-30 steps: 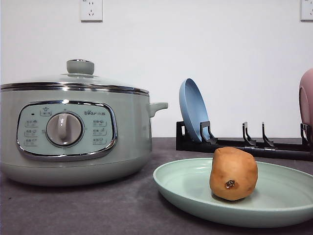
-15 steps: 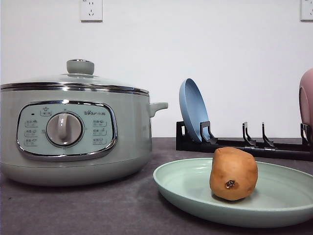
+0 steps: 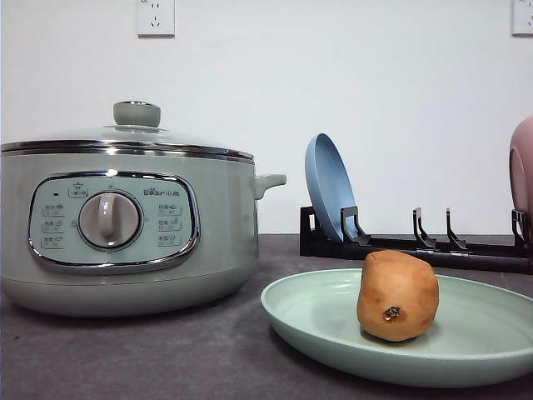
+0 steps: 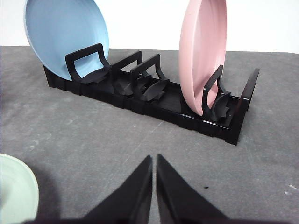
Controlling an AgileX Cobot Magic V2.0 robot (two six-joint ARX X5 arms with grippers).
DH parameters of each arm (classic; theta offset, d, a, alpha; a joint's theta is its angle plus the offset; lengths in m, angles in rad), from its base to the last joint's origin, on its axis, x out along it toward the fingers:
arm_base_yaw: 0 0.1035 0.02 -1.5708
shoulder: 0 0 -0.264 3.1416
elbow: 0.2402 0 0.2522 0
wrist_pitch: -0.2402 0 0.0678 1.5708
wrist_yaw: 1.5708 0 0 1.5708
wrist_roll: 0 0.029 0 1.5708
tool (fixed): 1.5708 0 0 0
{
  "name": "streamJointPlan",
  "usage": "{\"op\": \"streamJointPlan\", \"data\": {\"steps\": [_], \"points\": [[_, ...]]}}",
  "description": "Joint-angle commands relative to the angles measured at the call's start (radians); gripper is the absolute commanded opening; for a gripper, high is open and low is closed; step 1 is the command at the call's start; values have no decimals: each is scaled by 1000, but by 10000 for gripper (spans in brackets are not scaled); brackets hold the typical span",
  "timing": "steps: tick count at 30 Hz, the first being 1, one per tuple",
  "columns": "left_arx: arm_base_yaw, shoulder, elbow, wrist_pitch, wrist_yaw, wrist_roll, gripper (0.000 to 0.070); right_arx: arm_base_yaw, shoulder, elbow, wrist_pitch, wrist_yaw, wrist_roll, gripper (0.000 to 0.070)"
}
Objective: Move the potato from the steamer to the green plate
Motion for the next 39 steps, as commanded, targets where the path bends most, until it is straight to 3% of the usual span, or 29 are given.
{"op": "streamJointPlan", "data": {"steps": [1, 39], "points": [[2, -2, -20, -7, -3, -6, 3, -2, -3, -5, -1, -3, -1, 1], [2, -2, -20, -7, -3, -6, 3, -2, -3, -4, -1, -3, -1, 1]]}}
